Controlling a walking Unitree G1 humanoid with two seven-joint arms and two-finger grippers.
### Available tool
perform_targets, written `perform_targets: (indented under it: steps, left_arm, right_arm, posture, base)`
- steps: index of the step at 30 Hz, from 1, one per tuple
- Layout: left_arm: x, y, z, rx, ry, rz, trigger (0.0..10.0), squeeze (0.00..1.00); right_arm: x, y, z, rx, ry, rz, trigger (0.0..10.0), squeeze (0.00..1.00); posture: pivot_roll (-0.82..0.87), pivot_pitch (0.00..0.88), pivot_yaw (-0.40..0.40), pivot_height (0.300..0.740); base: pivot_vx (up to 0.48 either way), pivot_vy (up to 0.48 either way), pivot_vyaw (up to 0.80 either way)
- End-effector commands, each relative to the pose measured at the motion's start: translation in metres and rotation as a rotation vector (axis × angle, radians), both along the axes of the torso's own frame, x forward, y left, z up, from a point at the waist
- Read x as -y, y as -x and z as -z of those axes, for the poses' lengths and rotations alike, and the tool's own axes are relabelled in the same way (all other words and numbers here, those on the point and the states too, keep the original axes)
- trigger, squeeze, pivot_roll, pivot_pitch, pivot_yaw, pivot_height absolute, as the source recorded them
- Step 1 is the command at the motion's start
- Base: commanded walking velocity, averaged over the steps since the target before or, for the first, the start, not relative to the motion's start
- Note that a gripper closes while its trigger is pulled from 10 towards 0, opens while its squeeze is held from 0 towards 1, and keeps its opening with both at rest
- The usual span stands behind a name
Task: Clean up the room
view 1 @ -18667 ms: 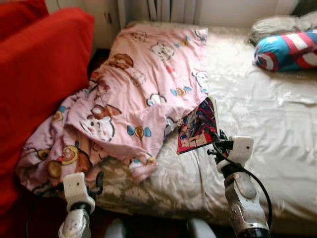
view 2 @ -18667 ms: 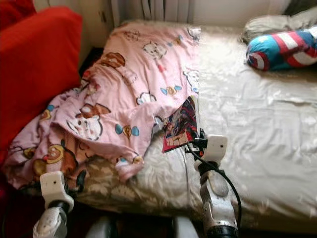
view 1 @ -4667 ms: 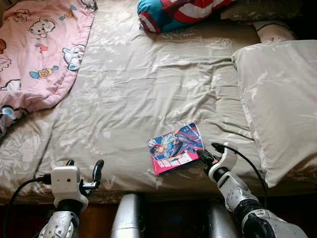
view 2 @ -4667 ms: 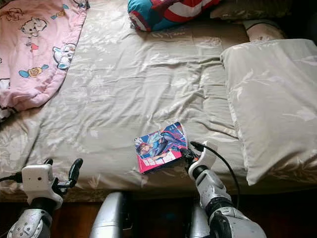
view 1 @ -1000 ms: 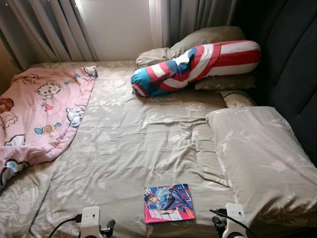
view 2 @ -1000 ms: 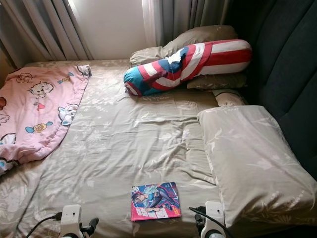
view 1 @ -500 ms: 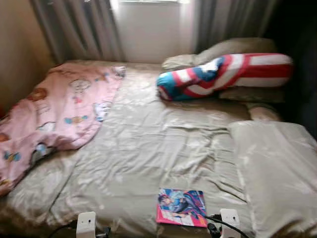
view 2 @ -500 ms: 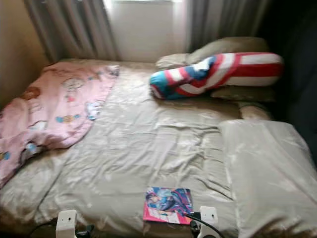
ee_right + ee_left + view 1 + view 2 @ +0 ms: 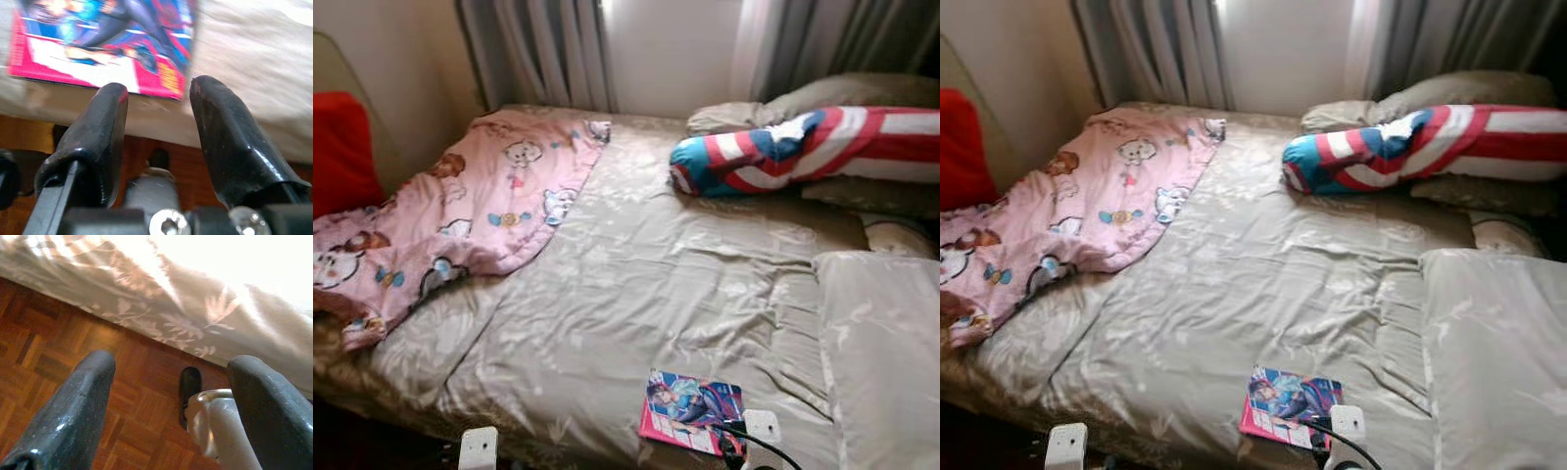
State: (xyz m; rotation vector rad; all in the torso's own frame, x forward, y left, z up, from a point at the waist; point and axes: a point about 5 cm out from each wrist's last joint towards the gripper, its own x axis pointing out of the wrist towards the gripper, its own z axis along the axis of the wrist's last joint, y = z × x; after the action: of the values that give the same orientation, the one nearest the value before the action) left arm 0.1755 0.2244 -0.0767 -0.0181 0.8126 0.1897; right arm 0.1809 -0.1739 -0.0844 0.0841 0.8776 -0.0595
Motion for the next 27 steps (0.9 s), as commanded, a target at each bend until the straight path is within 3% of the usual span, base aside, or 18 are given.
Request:
perform_targets:
  steps: [1,12,27]
  left_arm:
    - [-0.0023,0.0088,0.0041,-0.037,-0.005,-0.002,10.0,0.00]
    - [0.0002,0.0058,0.0033,-0.031,-0.007,0.011,10.0,0.00]
    - [0.0020,0.0054,0.0035,-0.032,-0.005,0.025,10.0,0.00]
  right_arm:
    - [-0.0009,0.0004,0.0005,-0.007,-0.009,0.019,10.0,0.00]
    - [-0.0012,0.0002,0.0006,-0.013,-0.014,0.030,10.0,0.00]
    - [-0.0013,-0.0015,0.0000,-0.014,-0.013,0.021,10.0,0.00]
  posture:
    - [-0.01,0.078,0.000,0.740]
    - [-0.01,0.096,0.001,0.740]
    - [-0.01,0.095,-0.009,0.740]
  base:
    - [0.000,0.000,0.00]
    - [0.000,0.000,0.00]
    - [0.000,0.351,0.00]
